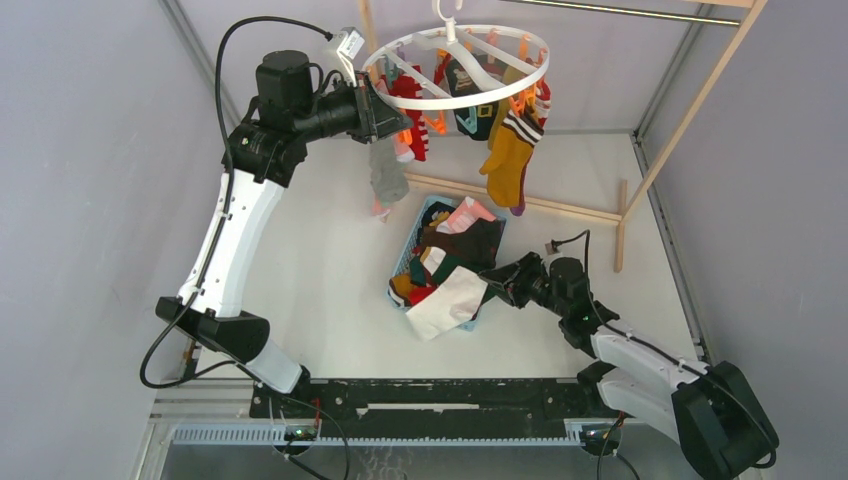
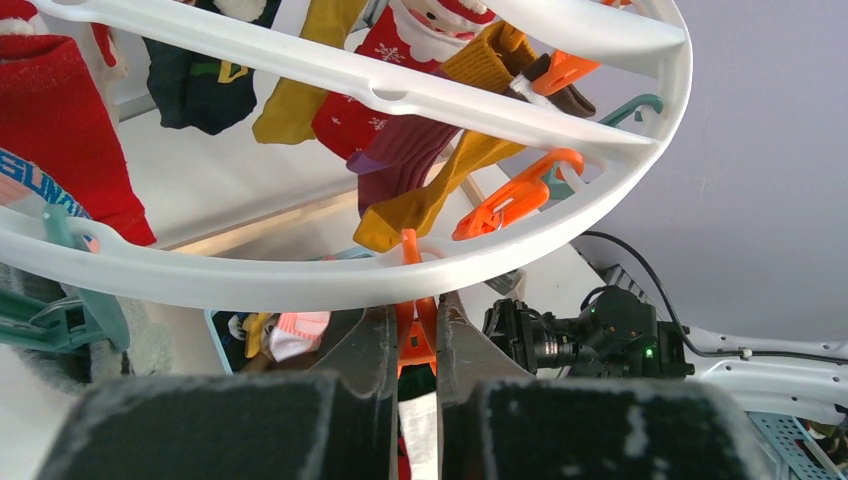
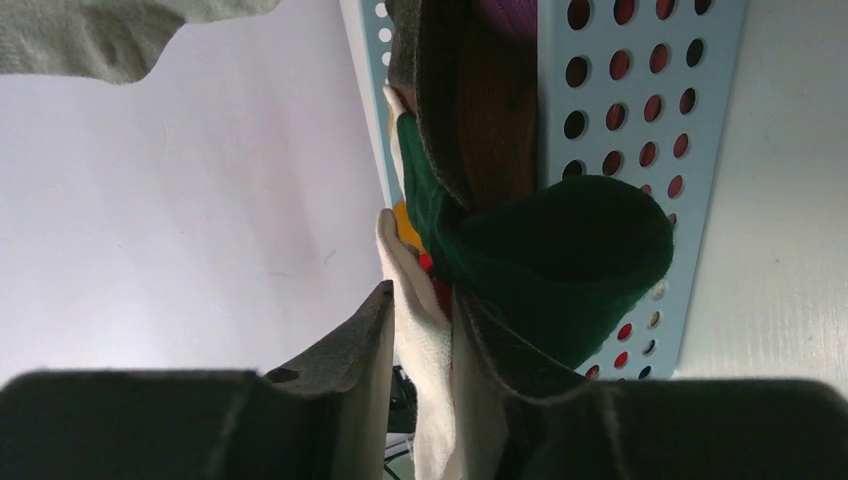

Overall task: Clip the socks to the hanger
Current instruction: Pick up the sock from the bin.

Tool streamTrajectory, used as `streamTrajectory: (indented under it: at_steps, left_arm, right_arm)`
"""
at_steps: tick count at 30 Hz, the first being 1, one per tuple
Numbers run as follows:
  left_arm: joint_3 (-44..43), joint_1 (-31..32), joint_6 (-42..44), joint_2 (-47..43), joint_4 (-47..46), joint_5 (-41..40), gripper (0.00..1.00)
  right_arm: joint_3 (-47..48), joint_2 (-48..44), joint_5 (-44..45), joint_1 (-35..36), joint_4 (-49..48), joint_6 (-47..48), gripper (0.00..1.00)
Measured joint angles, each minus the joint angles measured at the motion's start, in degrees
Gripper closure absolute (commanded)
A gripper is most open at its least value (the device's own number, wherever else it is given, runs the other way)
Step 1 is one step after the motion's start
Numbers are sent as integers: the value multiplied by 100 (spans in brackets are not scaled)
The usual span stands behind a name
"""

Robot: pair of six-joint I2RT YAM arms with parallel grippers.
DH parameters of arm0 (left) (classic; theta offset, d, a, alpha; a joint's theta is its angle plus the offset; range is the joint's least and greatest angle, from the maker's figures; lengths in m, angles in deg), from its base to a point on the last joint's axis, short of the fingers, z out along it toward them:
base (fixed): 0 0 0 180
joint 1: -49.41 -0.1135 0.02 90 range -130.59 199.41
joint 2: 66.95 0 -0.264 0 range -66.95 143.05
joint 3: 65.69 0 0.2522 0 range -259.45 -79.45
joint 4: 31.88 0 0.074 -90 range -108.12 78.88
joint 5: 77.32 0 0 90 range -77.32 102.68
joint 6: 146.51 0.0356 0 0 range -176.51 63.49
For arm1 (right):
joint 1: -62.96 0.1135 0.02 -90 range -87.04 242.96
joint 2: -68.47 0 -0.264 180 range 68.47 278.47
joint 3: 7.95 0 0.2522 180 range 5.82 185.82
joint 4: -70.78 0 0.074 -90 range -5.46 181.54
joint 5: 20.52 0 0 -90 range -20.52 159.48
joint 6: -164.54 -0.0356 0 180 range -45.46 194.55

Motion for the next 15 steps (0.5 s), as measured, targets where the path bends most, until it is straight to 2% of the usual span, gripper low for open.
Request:
streamTrajectory:
  at_steps: [2, 8, 12, 15]
  left_arm:
    - [0, 0, 0, 0, 0, 0, 100]
    - [0, 0, 0, -2, 0, 7, 100]
    - [0, 0, 0, 0, 0, 15, 100]
    - [0, 0, 0, 0, 2, 17, 100]
  right_arm:
    - [0, 50, -7, 0, -55, -7, 76]
    - [17, -57, -39, 0, -33, 66, 70]
    - [96, -177, -111, 2, 57, 225, 48]
    - [144, -138, -203, 13, 66, 348, 47]
